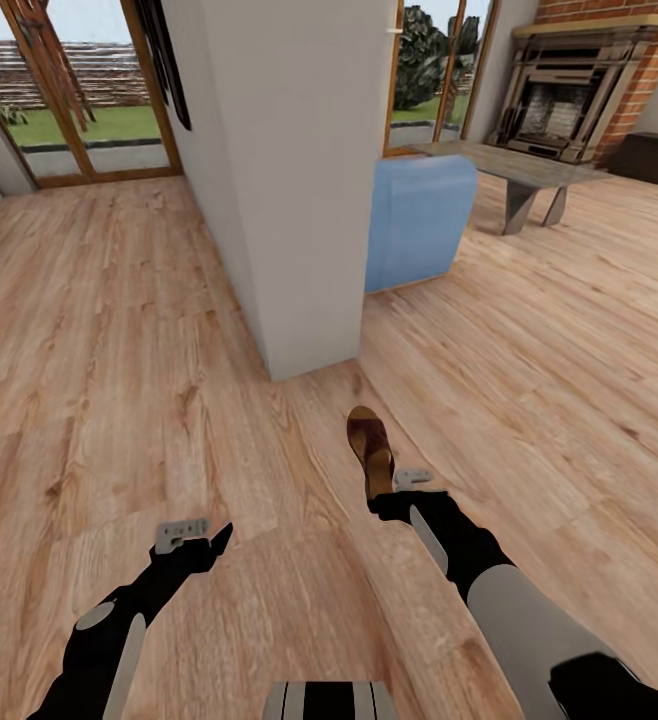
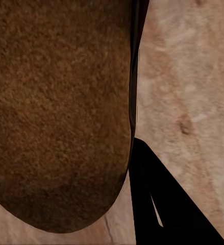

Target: Pick up the two gym shoes and the two sandals from the corridor floor and place them onto the hallstand (shoe rack) in the corridor, making sure they are on the rack and not on the floor. Arrange them so the two gym shoes are next to each other and the two sandals are next to each other.

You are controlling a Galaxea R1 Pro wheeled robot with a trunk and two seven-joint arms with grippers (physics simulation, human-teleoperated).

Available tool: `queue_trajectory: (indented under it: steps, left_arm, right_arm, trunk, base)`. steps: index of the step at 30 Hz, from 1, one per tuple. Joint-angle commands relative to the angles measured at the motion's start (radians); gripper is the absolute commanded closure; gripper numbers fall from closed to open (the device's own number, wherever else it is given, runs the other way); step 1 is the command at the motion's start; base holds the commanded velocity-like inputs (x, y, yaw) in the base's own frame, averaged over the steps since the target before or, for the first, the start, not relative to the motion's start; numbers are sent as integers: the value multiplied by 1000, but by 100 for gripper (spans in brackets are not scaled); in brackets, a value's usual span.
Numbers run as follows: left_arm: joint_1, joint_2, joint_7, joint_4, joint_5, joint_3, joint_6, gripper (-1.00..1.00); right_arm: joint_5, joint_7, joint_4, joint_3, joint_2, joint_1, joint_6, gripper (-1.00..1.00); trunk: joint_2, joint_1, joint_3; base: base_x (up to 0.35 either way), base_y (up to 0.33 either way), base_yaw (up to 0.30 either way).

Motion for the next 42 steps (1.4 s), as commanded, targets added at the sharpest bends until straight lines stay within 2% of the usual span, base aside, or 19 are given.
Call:
queue_trajectory:
  steps: [1, 21, 31, 42]
  left_arm:
    - [0, 0, 0, 0, 0, 0, 0, -100]
    - [0, 0, 0, 0, -3, -2, 0, -100]
    - [0, -1, 1, 0, -1, -1, 0, -100]
    - [0, 0, 1, 0, -1, -1, 0, -100]
  right_arm:
    - [-4, -3, 0, 0, 0, 0, 0, 100]
    - [-4, -2, 0, 0, 0, 0, 0, 100]
    - [-4, -3, 0, 0, 0, 0, 0, 100]
    - [-3, -4, 0, 0, 0, 0, 0, 100]
  trunk:
    - [0, 0, -1]
    - [0, 0, -23]
    - [0, 0, -35]
    - [0, 0, -48]
  base:
    - [40, 0, 146]
    - [15, 0, 195]
    - [300, 6, 201]
    - [322, 119, 201]
